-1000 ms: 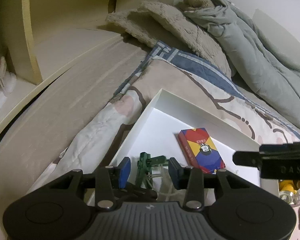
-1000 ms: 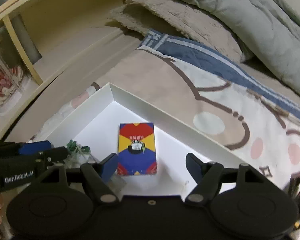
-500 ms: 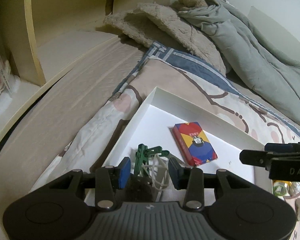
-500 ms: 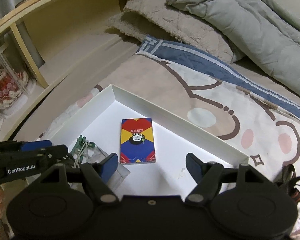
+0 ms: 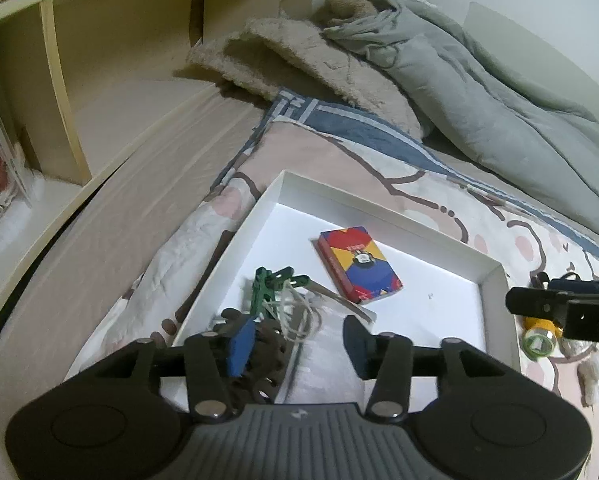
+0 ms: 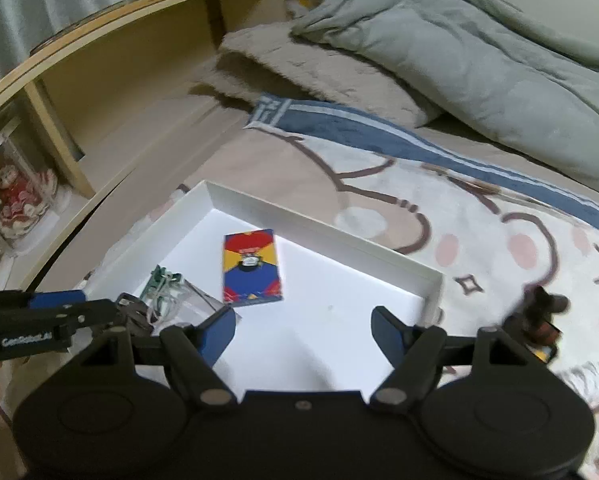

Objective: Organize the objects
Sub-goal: 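Lower the green clip into the tray with the left gripper while the right gripper drops the card box there, then withdraw both tools from the tray back toward the remaining objects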

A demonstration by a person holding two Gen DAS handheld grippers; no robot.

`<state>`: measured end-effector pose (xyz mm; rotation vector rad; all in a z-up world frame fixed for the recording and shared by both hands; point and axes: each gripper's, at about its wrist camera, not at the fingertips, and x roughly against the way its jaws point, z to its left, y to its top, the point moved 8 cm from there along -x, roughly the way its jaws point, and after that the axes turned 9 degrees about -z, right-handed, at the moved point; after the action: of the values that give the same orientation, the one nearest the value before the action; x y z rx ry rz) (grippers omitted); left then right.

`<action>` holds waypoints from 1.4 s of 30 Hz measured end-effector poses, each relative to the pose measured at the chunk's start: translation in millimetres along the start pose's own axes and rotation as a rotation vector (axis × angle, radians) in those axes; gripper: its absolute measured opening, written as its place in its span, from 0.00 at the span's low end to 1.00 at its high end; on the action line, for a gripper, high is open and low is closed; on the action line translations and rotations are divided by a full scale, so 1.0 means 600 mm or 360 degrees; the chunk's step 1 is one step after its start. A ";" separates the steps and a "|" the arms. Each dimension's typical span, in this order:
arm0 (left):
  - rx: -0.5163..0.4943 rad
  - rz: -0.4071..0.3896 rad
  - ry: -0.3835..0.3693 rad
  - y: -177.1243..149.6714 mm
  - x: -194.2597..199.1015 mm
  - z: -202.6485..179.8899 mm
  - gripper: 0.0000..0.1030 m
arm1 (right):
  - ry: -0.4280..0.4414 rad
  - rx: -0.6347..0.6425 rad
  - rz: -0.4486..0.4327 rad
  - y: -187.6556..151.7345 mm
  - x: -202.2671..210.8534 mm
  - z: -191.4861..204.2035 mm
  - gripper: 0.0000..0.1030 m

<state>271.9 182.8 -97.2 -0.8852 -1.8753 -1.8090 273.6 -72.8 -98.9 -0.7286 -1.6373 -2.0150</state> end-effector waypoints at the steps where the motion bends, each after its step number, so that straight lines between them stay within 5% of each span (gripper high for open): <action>1: -0.0004 -0.0006 0.0002 -0.001 0.005 -0.003 0.57 | -0.0018 -0.0007 -0.0003 -0.003 0.006 -0.006 0.74; 14: -0.0117 -0.0092 -0.0054 -0.026 0.068 -0.057 0.97 | -0.0075 0.0029 -0.0086 -0.040 0.105 -0.049 0.86; 26: -0.0157 -0.0108 -0.0079 -0.058 0.109 -0.072 1.00 | -0.0122 0.0084 -0.0122 -0.077 0.171 -0.064 1.00; 42: -0.0195 -0.0116 -0.0080 -0.075 0.125 -0.081 1.00 | -0.0139 0.0049 -0.0143 -0.111 0.187 -0.079 1.00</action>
<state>180.0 149.6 -75.7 -0.9233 -1.8659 -1.9810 139.9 -106.8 -83.8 -0.7539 -1.7759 -2.0411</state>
